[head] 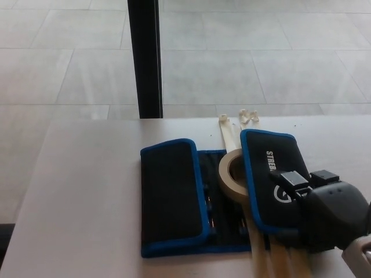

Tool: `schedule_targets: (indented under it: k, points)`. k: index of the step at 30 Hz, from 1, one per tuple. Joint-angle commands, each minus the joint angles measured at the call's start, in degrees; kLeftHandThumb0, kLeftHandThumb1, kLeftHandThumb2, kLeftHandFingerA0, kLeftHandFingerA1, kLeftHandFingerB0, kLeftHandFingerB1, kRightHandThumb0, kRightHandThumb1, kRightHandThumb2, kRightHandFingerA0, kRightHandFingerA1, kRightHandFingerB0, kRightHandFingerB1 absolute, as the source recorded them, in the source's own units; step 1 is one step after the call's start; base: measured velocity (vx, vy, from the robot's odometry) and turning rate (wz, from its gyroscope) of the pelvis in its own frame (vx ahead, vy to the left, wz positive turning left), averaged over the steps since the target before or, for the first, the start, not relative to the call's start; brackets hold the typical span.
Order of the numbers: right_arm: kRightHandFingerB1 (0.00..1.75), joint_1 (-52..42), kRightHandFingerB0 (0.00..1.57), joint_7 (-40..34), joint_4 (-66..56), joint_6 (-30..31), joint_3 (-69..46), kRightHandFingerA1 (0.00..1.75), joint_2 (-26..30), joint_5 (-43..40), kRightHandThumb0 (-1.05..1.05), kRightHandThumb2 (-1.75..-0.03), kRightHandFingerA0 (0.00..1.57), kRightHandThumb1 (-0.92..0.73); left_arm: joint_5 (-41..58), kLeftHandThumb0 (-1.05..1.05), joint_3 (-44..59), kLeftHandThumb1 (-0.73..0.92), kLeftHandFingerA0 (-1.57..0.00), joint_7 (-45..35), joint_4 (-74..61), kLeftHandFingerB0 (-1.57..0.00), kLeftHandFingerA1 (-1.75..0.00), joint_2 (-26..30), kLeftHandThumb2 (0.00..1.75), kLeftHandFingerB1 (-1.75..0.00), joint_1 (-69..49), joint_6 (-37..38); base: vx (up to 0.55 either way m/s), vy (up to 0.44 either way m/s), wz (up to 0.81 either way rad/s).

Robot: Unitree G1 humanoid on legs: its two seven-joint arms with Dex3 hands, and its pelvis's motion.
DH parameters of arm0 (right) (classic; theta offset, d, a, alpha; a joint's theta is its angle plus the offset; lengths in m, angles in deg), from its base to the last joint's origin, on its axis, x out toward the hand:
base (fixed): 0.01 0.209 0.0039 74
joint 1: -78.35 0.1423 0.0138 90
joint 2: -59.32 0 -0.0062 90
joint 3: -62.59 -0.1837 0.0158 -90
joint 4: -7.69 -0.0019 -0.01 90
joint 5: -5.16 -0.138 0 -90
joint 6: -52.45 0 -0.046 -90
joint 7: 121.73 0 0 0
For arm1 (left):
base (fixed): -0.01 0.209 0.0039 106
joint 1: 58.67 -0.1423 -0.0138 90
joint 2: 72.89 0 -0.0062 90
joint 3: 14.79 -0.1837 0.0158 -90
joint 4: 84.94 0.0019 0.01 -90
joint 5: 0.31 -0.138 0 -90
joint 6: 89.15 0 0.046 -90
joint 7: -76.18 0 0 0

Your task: The robot uses its right hand to open a black folded toolkit cover kept in the middle of the desk

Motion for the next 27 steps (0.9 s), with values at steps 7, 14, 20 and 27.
schedule_targets:
  k: [7, 14, 20, 27]
  points:
    - [0.42, -0.37, 0.55, -19.35, 4.03, -6.11, -0.46, 1.63, -0.92, 6.44, -0.22, -0.69, 0.91, -0.70, 0.05, -0.94, -0.58, 0.92, -0.30, 0.06, 0.34, -0.29, -0.55, 1.90, 0.75, -0.39, 0.17, 0.59, 0.00, 0.000, 0.00]
    - [0.43, 0.48, 0.58, -21.49, 6.28, -5.94, 0.27, 1.57, -0.78, 8.33, -0.25, -0.69, 0.86, -0.71, 0.47, -0.95, -0.57, 0.92, -0.31, -0.37, 0.17, -0.28, -0.59, 2.04, 0.75, -0.40, 0.47, 0.47, 0.00, 0.000, 0.00]
    - [0.42, 0.68, 0.50, -20.80, 7.57, -8.04, 0.29, 1.53, -0.82, 8.00, -0.28, -0.70, 0.87, -0.73, 0.15, -1.01, -0.86, 0.84, -0.29, -0.16, 0.40, -0.27, -0.59, 2.11, 0.83, -0.42, 0.86, 0.80, 0.00, 0.000, 0.00]
    - [0.49, 0.67, 0.00, -15.96, 8.28, 1.75, 0.67, 0.52, -2.07, 11.68, -0.36, -1.09, 0.02, -0.52, 0.20, -1.00, -1.09, 0.83, -0.30, -0.21, 0.25, -0.25, -0.58, 2.38, 0.87, -0.41, 1.06, 0.47, 0.00, 0.000, 0.00]
